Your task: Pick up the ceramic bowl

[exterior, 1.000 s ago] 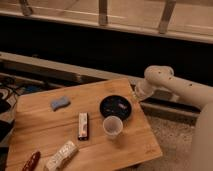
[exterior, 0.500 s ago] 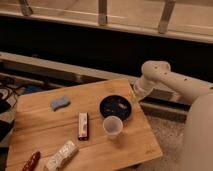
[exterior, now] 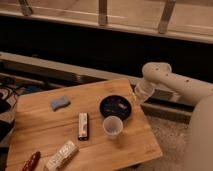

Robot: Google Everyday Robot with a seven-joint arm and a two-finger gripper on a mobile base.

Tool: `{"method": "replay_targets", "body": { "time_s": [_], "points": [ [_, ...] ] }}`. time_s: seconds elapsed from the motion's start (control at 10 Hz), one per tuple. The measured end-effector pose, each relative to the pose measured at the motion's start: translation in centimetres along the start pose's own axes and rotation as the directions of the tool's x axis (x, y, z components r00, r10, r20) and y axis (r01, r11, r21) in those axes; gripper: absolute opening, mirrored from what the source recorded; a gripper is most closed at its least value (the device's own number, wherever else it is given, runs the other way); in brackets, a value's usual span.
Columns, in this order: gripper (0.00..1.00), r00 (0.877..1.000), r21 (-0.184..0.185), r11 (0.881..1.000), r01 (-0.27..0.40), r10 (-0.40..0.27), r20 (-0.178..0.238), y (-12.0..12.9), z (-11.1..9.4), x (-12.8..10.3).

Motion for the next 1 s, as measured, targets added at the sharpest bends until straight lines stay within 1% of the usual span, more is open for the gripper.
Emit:
{"method": "replay_targets", "body": {
  "time_s": [0.2,0.5,0.6,0.8,1.0],
  "points": [
    [0.8,1.0,-0.013,1.0,0.004,-0.004,-0.003,0.5,0.4,0.2],
    [0.8,0.999,-0.028,0.999,0.027,-0.028,-0.033,2.0,2.3,-0.2],
    [0.8,0.998,-0.034,0.999,0.033,-0.035,-0.056,2.5,3.4,-0.4],
    [0.8,0.993,-0.039,0.999,0.035,-0.039,-0.116,2.7,6.1,-0.6],
    [0.8,0.985,-0.038,0.999,0.019,-0.025,-0.168,2.0,8.6,-0.6]
  ]
}}
